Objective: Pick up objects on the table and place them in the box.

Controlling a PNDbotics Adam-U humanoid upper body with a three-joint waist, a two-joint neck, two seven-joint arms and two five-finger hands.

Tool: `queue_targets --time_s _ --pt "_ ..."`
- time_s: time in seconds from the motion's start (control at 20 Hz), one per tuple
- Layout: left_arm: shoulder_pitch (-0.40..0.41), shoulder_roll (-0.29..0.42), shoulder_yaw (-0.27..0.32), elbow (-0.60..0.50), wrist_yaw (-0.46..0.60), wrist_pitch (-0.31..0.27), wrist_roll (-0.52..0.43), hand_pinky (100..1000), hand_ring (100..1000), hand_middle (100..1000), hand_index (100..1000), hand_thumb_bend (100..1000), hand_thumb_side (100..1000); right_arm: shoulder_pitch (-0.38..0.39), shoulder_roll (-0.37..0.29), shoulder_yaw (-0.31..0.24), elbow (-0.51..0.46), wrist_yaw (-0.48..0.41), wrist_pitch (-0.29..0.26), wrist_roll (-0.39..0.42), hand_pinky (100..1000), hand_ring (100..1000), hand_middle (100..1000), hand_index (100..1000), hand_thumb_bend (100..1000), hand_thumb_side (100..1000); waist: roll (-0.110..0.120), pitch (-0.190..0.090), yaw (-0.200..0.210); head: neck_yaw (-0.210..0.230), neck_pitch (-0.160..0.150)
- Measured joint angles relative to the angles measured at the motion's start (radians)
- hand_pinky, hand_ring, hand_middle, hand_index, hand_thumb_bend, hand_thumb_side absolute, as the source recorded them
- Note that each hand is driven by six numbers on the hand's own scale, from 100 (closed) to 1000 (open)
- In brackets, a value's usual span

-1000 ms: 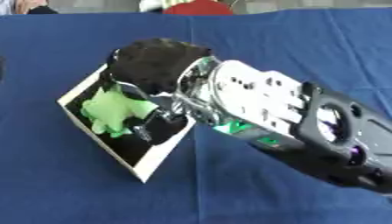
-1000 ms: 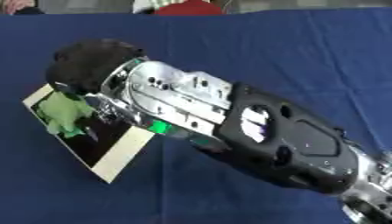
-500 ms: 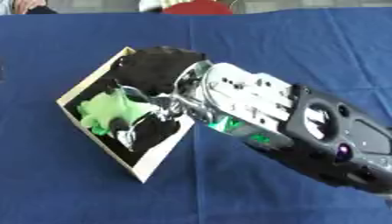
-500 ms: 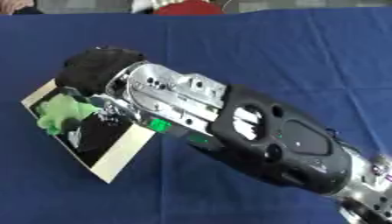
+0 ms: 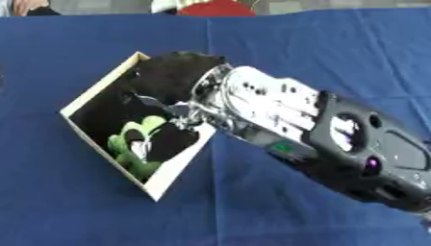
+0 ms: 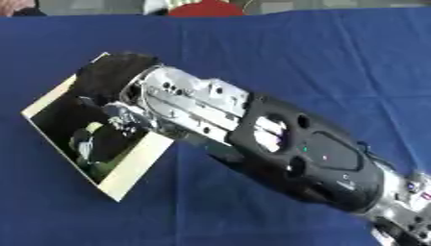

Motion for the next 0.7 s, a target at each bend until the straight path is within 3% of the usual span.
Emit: queue_targets --time_s 0.2,0.7 --pt "0.0 0.0 0.0 0.0 0.0 0.0 0.0 460 616 583 749 407 587 0.0 -0.012 -0.026 -0.051 0.016 0.007 -0.003 919 958 880 889 100 532 0.0 0.0 -0.004 0.003 0.0" --pt "0.0 0.0 0.0 0.0 -0.008 0.0 0.0 464 619 586 750 409 591 0.04 -0.137 -0.154 -0.294 0.024 0.031 0.0 924 954 874 874 100 453 0.006 -0.002 -0.016 0.02 0.0"
